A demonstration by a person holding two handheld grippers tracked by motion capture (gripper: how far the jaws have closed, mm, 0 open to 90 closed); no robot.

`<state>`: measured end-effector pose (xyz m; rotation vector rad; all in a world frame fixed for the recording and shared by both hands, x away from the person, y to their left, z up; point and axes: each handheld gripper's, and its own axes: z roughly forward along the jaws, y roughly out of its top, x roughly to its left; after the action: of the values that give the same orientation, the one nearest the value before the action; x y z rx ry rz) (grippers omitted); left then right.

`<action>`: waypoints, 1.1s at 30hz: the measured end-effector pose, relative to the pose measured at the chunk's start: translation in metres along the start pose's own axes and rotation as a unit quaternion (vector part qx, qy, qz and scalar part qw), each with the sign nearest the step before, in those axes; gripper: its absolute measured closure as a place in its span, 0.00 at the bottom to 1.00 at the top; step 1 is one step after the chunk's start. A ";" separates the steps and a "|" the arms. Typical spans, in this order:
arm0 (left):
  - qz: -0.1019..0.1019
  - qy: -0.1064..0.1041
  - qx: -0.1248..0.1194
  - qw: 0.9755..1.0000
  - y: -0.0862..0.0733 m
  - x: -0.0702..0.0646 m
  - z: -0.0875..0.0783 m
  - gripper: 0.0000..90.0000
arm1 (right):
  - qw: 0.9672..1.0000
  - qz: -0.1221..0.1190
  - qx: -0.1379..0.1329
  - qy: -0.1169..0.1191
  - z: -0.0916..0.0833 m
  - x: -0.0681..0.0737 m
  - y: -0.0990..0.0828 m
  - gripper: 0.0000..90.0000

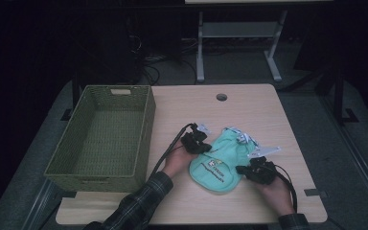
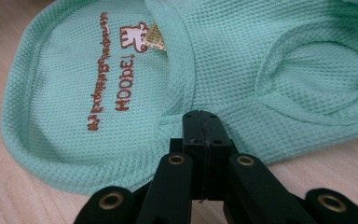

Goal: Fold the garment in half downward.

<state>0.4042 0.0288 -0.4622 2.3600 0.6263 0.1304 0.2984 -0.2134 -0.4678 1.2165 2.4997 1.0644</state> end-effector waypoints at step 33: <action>-0.008 -0.032 0.008 0.999 -0.023 -0.031 -0.034 0.97 | 0.999 0.004 -0.011 -0.048 -0.001 -0.022 0.004 1.00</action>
<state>0.3593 0.0497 -0.4484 2.3639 0.6169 0.0432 0.3150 -0.2286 -0.4684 1.2423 2.4075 1.0079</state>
